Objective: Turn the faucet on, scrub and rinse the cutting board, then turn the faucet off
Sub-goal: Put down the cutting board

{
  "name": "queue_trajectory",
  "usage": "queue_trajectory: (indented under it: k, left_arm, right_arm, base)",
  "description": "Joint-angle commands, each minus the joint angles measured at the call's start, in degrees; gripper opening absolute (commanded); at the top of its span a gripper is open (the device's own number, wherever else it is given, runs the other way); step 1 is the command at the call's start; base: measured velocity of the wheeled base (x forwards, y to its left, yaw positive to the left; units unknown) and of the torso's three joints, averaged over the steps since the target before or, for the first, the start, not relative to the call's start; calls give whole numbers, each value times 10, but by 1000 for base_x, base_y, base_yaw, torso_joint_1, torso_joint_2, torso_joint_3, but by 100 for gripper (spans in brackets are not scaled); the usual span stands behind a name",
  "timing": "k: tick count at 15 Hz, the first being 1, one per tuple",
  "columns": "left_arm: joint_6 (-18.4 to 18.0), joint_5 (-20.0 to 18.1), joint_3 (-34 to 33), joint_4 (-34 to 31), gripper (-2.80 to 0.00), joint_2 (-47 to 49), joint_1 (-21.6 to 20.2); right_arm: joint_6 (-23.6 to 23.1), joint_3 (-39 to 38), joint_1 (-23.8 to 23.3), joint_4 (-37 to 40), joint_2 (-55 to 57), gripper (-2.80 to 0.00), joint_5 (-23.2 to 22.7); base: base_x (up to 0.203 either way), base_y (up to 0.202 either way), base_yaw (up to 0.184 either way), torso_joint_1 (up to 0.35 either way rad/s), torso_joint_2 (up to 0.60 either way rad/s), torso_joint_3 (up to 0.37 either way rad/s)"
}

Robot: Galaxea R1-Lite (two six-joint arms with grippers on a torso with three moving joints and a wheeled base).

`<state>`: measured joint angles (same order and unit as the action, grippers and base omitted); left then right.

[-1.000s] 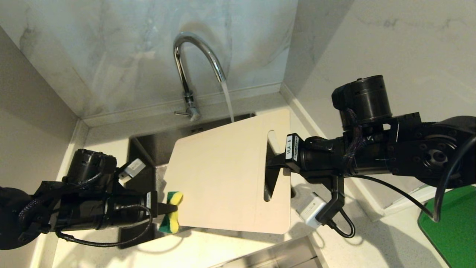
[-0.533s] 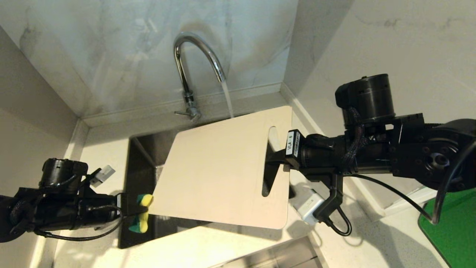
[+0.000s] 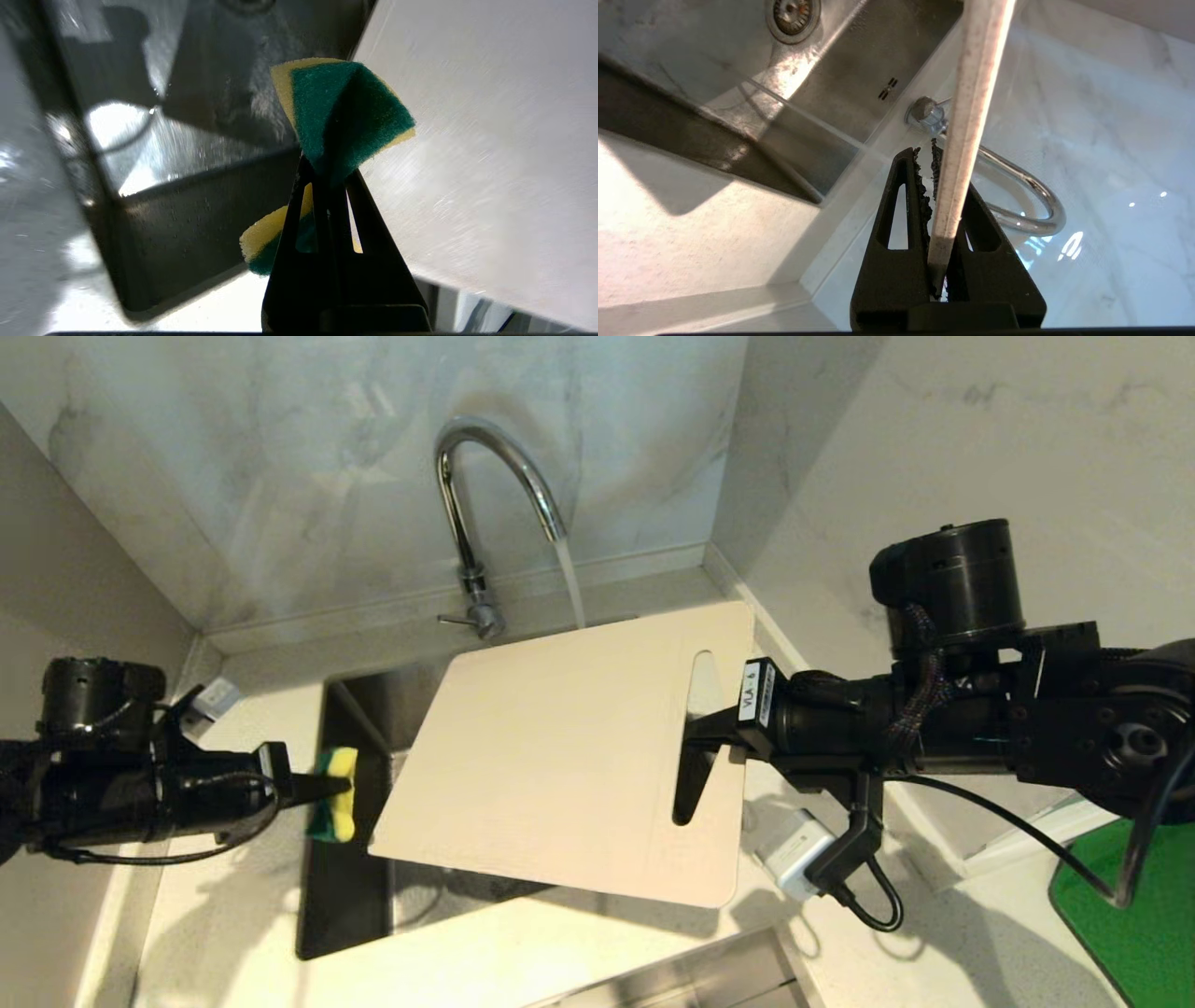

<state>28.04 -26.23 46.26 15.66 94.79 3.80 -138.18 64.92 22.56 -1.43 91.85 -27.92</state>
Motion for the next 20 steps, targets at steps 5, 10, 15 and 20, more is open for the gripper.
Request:
queue_trajectory:
  k: [5, 10, 15, 20]
  left_arm:
    - [19, -22, 132, -188, -280, -127, -29]
    - [23, -18, 148, -264, -280, -183, -23]
    - [21, -11, 182, -332, -280, -210, -15]
    - [20, 41, 201, -359, -280, -211, 23]
  right_arm:
    - [24, -80, -5, -13, -89, -280, -2]
    - [146, -189, -18, -81, -188, -280, 12]
    - [223, -250, -56, -103, -282, -280, 41]
    - [280, -258, -112, -112, -313, -280, 41]
  base:
    - [0, 0, 0, 0, 0, 0]
    - [0, 0, 0, 0, 0, 0]
    - [0, 0, 0, 0, 0, 0]
    - [0, 0, 0, 0, 0, 0]
